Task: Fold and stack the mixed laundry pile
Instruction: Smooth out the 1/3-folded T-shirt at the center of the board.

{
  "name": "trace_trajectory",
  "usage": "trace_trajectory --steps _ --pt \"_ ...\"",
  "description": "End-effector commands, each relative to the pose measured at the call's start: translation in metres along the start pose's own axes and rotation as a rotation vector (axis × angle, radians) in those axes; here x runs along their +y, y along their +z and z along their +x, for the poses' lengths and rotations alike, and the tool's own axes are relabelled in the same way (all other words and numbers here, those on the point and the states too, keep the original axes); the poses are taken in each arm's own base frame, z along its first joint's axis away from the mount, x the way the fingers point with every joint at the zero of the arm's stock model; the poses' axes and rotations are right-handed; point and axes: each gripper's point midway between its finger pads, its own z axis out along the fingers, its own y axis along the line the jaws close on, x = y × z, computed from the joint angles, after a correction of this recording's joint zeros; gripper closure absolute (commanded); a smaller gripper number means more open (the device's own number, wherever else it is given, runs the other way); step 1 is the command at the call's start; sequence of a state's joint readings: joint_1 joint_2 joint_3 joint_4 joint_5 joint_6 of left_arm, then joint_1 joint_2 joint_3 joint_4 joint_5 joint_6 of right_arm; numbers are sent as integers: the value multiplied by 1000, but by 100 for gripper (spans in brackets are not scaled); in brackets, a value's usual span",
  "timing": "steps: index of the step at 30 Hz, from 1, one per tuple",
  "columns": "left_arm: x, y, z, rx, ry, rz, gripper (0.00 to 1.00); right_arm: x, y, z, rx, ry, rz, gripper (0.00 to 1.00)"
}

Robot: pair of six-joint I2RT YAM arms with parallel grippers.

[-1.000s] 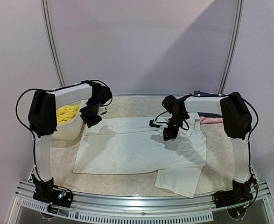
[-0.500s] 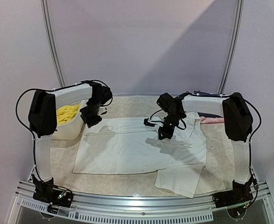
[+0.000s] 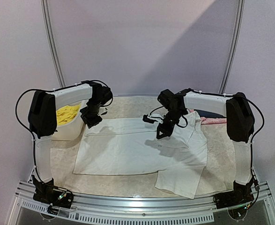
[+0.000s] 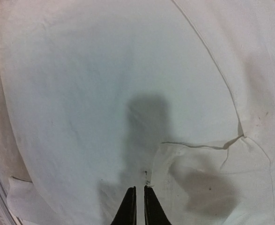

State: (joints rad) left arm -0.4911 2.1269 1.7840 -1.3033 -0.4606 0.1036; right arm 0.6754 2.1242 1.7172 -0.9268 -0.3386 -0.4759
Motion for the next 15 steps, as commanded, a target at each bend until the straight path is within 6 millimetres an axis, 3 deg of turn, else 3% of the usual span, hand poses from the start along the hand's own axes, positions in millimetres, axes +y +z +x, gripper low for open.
trace_trajectory --steps 1,5,8,11,15 --pt "1 -15 2 -25 5 -6 70 19 -10 -20 -50 15 -85 92" --pt "-6 -23 -6 -62 1 6 70 15 -20 -14 -37 11 -42 90" --pt "-28 -47 -29 -180 -33 91 70 0 -40 0 -65 53 -10 89" --pt "-55 -91 -61 -349 -88 167 71 -24 -56 29 -76 149 28 80" --pt "-111 -156 -114 -606 -201 390 69 -51 -67 65 -89 258 84 77"
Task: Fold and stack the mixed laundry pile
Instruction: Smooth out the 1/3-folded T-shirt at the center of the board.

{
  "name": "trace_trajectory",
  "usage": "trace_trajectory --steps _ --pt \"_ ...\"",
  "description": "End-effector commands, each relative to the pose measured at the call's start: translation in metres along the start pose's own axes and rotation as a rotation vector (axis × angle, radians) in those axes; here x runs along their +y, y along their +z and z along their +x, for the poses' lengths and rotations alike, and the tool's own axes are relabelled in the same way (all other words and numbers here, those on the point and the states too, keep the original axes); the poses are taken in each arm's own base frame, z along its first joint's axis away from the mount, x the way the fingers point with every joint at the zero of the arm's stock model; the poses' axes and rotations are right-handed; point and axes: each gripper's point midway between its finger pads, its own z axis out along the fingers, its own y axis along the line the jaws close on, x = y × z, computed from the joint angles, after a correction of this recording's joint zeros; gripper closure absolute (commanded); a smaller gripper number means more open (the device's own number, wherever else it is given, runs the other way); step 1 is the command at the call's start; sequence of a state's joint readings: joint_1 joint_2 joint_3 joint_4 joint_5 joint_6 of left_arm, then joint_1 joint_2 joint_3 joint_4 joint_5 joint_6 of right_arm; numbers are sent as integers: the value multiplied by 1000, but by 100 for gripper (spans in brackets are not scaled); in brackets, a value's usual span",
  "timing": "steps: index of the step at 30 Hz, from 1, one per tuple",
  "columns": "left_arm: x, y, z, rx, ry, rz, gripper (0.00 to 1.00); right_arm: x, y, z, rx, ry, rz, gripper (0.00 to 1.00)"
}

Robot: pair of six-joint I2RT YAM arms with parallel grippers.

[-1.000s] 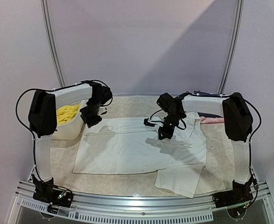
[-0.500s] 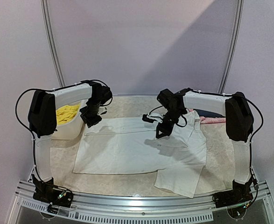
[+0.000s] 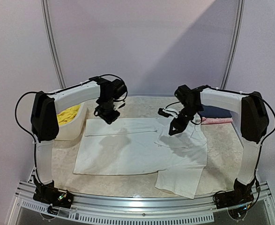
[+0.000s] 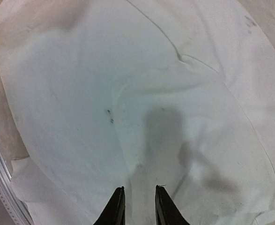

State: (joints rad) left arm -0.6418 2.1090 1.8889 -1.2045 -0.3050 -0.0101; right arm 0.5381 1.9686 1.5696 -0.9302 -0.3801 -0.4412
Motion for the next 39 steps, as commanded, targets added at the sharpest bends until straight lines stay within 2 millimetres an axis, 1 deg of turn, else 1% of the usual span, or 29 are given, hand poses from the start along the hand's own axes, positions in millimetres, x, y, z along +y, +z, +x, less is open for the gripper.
trace_trajectory --steps 1,3,4,7,8,11,13,14,15,18,20,23,26,28,32,36,39 --pt "-76 -69 -85 -382 -208 301 69 -40 -25 26 -53 144 75 75" --pt "-95 -72 -106 -445 -323 397 67 -62 -36 35 -99 230 98 72" --pt "-102 -70 -114 -469 -390 438 66 -75 -42 38 -128 269 117 72" --pt "-120 -57 -130 -490 -558 550 63 -114 -62 44 -198 365 199 70" --pt "-125 -50 -133 -486 -591 575 62 -131 -71 47 -222 402 234 69" --pt "-140 -39 -144 -476 -657 656 61 -162 -87 51 -281 471 276 67" --pt "-155 -33 -150 -461 -666 706 58 -176 -90 55 -300 524 269 65" --pt "-161 -31 -151 -450 -662 716 56 -180 -88 58 -300 539 261 65" --pt "-167 -27 -152 -438 -656 720 56 -184 -84 61 -298 553 251 65" --pt "-184 -12 -150 -382 -657 741 56 -185 -78 65 -298 567 227 64" --pt "-197 -2 -145 -328 -657 772 58 -184 -76 66 -297 570 223 64" --pt "-210 6 -137 -283 -629 774 59 -185 -74 68 -295 572 223 64" --pt "-225 11 -131 -244 -591 805 59 -187 -71 71 -286 577 216 64" --pt "-233 11 -129 -227 -565 832 59 -188 -68 72 -284 581 209 63" --pt "-247 13 -125 -189 -525 861 57 -190 -64 74 -278 590 199 63" --pt "-256 18 -120 -163 -504 872 57 -192 -62 74 -279 600 182 61" --pt "-256 18 -116 -150 -488 855 57 -192 -61 75 -278 603 175 61"
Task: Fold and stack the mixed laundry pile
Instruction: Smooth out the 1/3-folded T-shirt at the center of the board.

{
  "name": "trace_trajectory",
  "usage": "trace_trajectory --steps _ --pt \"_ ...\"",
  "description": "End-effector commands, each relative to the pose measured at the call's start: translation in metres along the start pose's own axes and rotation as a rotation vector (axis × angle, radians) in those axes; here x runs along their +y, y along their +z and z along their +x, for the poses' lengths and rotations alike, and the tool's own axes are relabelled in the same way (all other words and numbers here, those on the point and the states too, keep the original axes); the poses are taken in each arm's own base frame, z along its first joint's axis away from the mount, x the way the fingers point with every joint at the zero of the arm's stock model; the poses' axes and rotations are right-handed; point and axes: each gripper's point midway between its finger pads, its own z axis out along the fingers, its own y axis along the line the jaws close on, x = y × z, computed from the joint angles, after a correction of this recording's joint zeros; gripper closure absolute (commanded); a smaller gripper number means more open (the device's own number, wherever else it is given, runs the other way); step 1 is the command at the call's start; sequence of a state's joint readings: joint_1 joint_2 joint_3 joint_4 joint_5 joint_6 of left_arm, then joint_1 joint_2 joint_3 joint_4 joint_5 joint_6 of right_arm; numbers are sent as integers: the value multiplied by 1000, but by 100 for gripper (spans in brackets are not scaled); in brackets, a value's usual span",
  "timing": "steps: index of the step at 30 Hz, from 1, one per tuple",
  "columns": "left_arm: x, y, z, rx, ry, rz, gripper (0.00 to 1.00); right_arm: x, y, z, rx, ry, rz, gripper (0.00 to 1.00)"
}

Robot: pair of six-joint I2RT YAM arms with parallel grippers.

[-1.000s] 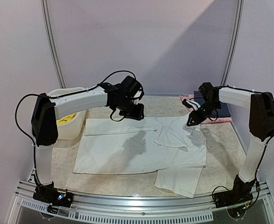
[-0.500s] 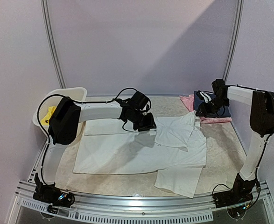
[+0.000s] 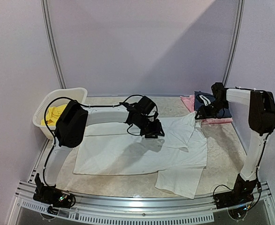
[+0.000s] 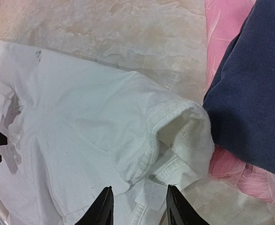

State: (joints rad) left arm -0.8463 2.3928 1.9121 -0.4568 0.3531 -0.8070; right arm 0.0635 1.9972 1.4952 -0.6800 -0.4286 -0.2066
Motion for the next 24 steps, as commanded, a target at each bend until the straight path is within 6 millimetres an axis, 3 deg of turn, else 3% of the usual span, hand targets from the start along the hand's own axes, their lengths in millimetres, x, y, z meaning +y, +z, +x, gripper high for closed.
trace_trajectory --steps 1,7,10,16,24 --pt "4 7 18 64 29 -35 57 -3 3 -2 -3 17 -22 60" --pt "-8 -23 11 1 101 -49 57 0 4 1 5 18 -36 60" --pt "-3 -37 5 -47 121 -111 56 2 7 3 13 15 -55 60" --pt "10 -8 7 1 133 -130 56 4 12 8 32 30 -81 59" --pt "19 3 5 7 176 -161 54 5 11 8 32 26 -84 57"
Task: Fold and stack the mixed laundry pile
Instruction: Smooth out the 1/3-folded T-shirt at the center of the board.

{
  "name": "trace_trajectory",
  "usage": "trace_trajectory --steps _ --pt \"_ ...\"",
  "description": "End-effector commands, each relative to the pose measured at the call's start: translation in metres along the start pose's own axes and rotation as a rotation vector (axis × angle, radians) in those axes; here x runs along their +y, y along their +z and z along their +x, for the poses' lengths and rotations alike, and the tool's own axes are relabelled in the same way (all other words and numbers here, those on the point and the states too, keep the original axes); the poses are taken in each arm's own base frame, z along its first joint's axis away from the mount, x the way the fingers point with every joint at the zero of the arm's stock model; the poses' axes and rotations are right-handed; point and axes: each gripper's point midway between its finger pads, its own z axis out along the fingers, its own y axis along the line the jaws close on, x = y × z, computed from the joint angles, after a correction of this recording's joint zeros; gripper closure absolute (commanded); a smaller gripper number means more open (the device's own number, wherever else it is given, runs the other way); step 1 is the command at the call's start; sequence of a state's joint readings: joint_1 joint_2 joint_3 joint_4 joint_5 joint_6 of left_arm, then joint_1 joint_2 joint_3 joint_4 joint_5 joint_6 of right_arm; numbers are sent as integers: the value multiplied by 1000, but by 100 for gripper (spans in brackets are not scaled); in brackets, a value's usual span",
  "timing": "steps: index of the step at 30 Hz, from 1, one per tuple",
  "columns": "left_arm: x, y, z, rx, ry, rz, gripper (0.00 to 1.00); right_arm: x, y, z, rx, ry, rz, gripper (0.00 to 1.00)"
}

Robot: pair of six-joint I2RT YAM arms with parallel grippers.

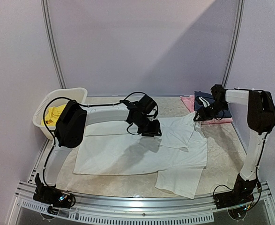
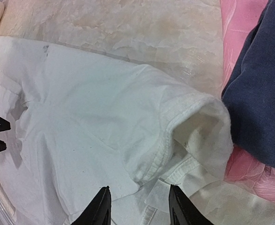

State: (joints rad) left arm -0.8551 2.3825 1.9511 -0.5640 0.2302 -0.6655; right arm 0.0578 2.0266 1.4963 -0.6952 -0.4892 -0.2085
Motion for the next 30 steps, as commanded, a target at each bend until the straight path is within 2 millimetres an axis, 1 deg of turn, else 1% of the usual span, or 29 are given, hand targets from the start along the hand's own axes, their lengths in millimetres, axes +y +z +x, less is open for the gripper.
trace_trajectory --steps 1,6,10,13,17,21,25,30 --pt "5 16 13 46 51 -31 54 -1 3 1 11 6 -19 56" --pt "-3 26 20 76 63 37 54 -1 7 4 24 9 -25 54" --pt "-7 30 25 95 70 66 57 -1 7 4 26 10 -27 54" --pt "-12 29 26 96 76 93 62 0 6 4 25 8 -28 54" --pt "-17 21 22 82 77 102 71 -3 7 3 24 3 -17 54" --pt "-21 9 21 83 75 97 81 -11 10 2 25 -2 19 54" --pt "-23 0 23 114 55 103 99 -17 13 0 35 -3 33 54" --pt "-25 -11 28 178 -18 159 100 -17 15 1 38 0 30 54"
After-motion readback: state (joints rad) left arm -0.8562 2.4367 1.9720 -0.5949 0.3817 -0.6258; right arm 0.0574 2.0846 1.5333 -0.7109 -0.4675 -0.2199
